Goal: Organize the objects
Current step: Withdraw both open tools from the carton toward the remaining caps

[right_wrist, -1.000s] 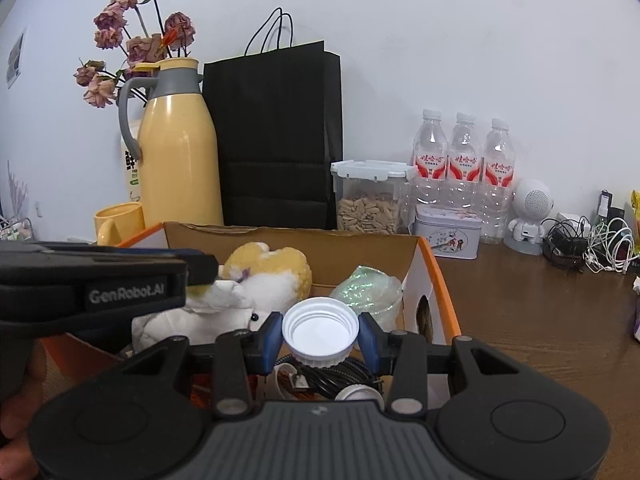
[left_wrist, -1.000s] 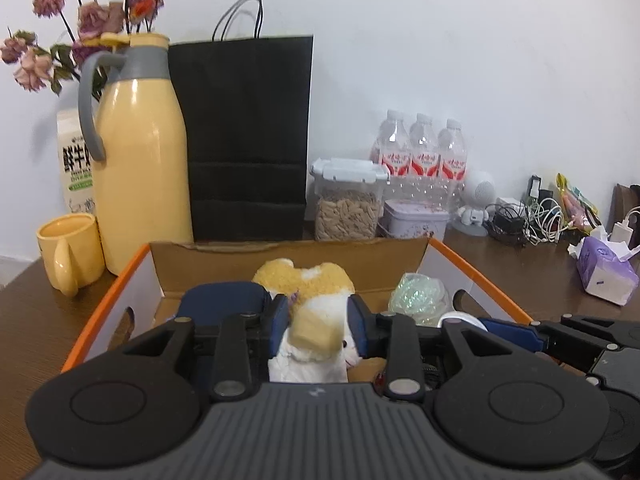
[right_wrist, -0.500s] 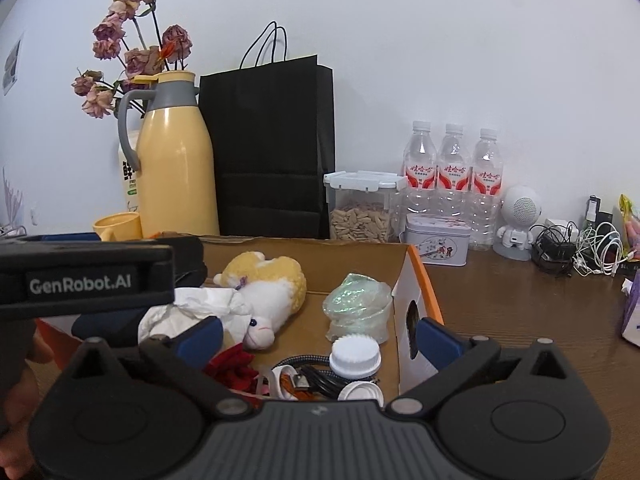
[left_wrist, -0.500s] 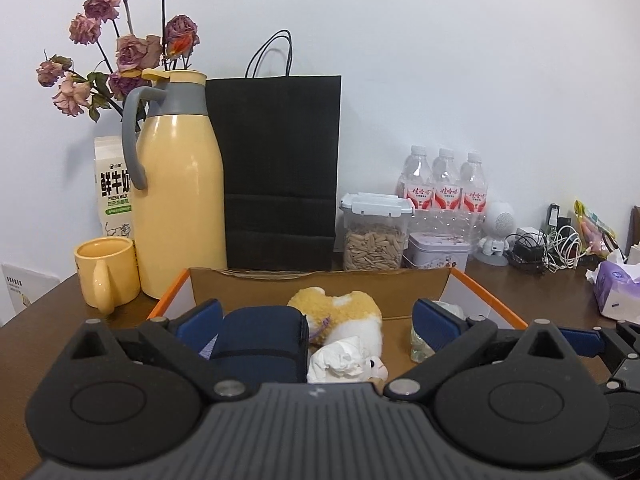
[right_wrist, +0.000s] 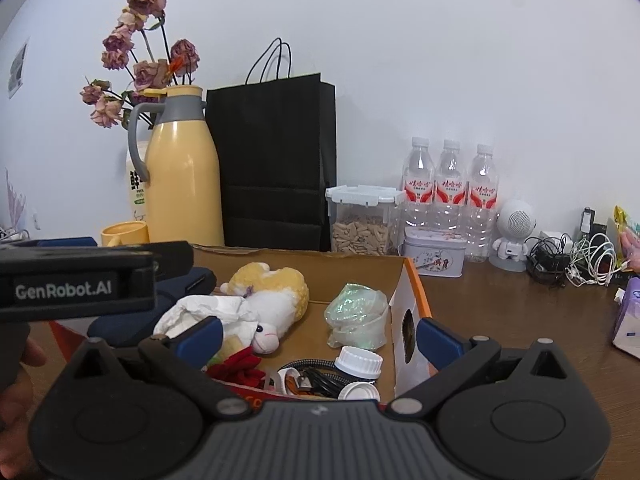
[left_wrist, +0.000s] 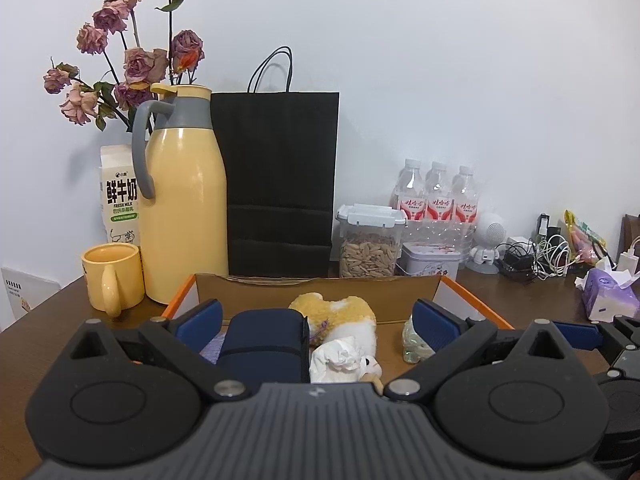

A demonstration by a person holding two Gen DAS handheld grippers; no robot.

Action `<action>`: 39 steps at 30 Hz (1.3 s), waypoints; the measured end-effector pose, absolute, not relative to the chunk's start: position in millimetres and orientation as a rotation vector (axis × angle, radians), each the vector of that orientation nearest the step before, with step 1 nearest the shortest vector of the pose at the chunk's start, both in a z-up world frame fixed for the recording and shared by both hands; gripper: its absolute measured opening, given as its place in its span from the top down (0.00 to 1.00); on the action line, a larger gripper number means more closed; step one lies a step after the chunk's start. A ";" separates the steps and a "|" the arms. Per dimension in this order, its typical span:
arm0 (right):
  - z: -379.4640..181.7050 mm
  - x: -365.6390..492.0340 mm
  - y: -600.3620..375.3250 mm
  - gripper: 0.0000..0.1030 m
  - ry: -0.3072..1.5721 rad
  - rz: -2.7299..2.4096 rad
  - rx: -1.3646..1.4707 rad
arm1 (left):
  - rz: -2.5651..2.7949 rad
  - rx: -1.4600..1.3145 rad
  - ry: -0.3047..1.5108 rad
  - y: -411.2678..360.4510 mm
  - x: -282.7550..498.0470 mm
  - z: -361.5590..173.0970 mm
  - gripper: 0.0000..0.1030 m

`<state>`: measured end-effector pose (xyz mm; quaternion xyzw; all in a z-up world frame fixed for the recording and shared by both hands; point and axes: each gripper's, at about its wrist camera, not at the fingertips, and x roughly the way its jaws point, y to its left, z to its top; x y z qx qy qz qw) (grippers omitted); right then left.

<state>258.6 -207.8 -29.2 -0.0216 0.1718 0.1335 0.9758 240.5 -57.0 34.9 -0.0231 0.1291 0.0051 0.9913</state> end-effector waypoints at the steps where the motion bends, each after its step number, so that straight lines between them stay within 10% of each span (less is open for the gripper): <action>1: -28.5 256.1 -208.3 0.00 0.344 0.271 -0.046 | 0.010 -0.048 0.257 -55.7 237.7 35.0 0.00; 39: -63.7 178.9 -191.9 0.00 0.489 0.394 -0.137 | 0.099 -0.034 0.467 18.3 158.5 -15.4 0.00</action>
